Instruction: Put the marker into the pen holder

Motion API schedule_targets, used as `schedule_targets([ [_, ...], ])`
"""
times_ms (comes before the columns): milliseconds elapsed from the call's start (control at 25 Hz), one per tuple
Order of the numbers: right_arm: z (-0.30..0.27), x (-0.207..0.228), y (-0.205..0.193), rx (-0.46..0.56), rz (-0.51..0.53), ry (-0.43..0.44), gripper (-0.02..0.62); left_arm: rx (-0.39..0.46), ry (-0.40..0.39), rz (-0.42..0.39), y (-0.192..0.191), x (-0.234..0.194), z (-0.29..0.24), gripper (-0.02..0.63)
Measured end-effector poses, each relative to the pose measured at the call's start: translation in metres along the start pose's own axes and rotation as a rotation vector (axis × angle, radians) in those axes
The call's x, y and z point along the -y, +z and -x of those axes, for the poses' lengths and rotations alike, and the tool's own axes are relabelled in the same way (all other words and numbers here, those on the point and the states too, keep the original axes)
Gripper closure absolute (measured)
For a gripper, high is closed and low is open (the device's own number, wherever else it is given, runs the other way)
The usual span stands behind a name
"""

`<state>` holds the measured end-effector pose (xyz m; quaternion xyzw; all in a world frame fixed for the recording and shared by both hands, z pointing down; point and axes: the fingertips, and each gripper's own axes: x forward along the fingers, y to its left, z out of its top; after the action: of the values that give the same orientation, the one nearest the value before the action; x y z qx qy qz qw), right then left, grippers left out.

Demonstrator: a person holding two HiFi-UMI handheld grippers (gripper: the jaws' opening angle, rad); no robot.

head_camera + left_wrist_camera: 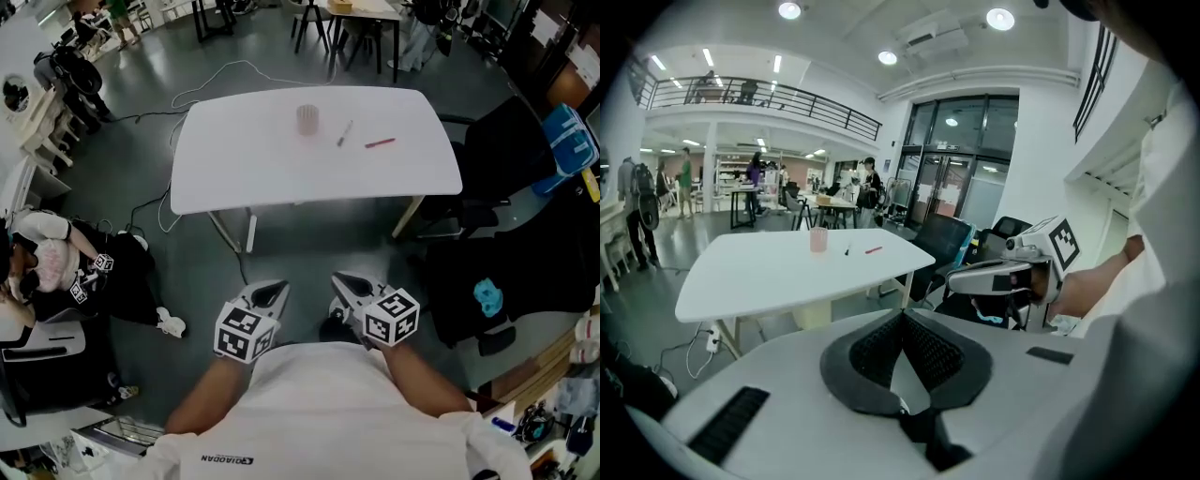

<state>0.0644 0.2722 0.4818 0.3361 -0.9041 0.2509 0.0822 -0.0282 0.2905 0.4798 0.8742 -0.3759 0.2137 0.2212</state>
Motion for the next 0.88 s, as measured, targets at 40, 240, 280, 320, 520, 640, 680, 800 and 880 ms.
schedule_targets([
  [40, -0.003, 0.009, 0.007, 0.006, -0.001, -0.001, 0.58, -0.001, 0.003, 0.0, 0.006, -0.004, -0.007, 0.58],
  [240, -0.017, 0.056, 0.038, 0.012, -0.01, -0.001, 0.578, -0.011, 0.012, 0.018, 0.036, -0.025, -0.047, 0.58],
  [280, -0.018, 0.065, 0.043, 0.007, -0.01, 0.001, 0.579, -0.008, 0.005, 0.04, 0.043, -0.027, -0.056, 0.58],
  [320, -0.019, 0.075, 0.049, 0.002, -0.009, 0.002, 0.579, 0.0, -0.006, 0.072, 0.052, -0.03, -0.065, 0.58],
  [520, -0.024, 0.124, 0.078, 0.001, 0.0, 0.016, 0.58, 0.047, -0.015, 0.173, 0.093, -0.046, -0.109, 0.58],
  [640, -0.024, 0.151, 0.089, 0.001, 0.004, 0.021, 0.578, 0.058, 0.009, 0.144, 0.112, -0.053, -0.133, 0.58],
  [680, -0.025, 0.159, 0.091, -0.001, 0.004, 0.023, 0.579, 0.061, 0.018, 0.136, 0.117, -0.056, -0.139, 0.58],
  [800, -0.029, 0.177, 0.094, -0.009, -0.008, 0.024, 0.579, 0.063, 0.039, 0.132, 0.126, -0.061, -0.152, 0.58],
  [880, -0.033, 0.185, 0.095, -0.014, -0.02, 0.025, 0.58, 0.05, 0.04, 0.133, 0.127, -0.062, -0.157, 0.58],
])
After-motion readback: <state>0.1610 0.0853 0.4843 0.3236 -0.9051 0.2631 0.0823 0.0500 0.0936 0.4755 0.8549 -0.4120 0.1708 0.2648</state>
